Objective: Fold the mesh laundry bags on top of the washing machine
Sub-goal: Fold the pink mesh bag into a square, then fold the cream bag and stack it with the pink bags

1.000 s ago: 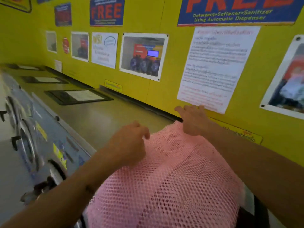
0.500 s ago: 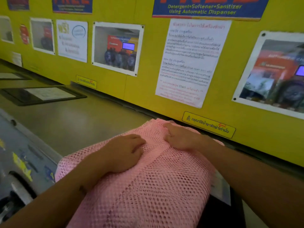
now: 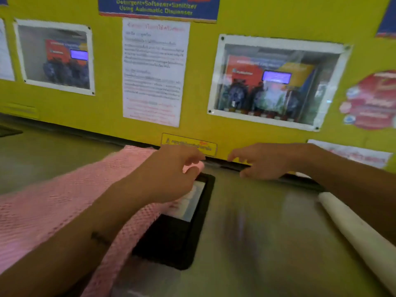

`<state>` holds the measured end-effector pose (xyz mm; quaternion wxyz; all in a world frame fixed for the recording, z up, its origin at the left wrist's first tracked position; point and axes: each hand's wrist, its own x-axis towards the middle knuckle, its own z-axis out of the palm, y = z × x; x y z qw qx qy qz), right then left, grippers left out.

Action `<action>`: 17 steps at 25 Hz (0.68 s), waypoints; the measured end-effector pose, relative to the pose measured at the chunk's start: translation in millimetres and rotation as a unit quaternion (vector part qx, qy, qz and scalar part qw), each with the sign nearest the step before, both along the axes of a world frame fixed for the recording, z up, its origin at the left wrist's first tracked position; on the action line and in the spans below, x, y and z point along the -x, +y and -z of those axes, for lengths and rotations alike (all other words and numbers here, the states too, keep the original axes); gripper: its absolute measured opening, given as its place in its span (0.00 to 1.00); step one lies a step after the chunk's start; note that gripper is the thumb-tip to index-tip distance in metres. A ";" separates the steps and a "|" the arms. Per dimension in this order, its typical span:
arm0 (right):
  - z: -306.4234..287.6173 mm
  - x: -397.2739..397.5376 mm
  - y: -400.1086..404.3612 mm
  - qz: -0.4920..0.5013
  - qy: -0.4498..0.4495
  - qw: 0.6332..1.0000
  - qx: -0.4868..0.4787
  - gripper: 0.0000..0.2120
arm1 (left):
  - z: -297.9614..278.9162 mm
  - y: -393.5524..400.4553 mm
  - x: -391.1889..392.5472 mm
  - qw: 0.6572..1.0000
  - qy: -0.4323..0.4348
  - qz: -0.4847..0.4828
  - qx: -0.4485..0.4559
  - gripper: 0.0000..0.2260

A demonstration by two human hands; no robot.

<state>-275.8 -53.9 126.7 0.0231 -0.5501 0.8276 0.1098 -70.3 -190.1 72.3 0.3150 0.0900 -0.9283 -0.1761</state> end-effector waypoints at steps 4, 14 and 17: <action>-16.5 49.8 126.0 0.154 0.034 0.986 -0.044 0.25 | -1.7 94.4 66.4 0.995 -0.037 0.090 0.004 0.15; 50.7 88.4 250.6 0.343 -0.126 0.929 -0.054 0.36 | 27.2 238.7 137.2 0.918 -0.373 0.136 -0.017 0.35; 51.9 82.3 233.7 0.288 -0.132 0.948 -0.027 0.34 | 32.3 231.5 130.9 0.922 -0.376 0.090 -0.005 0.38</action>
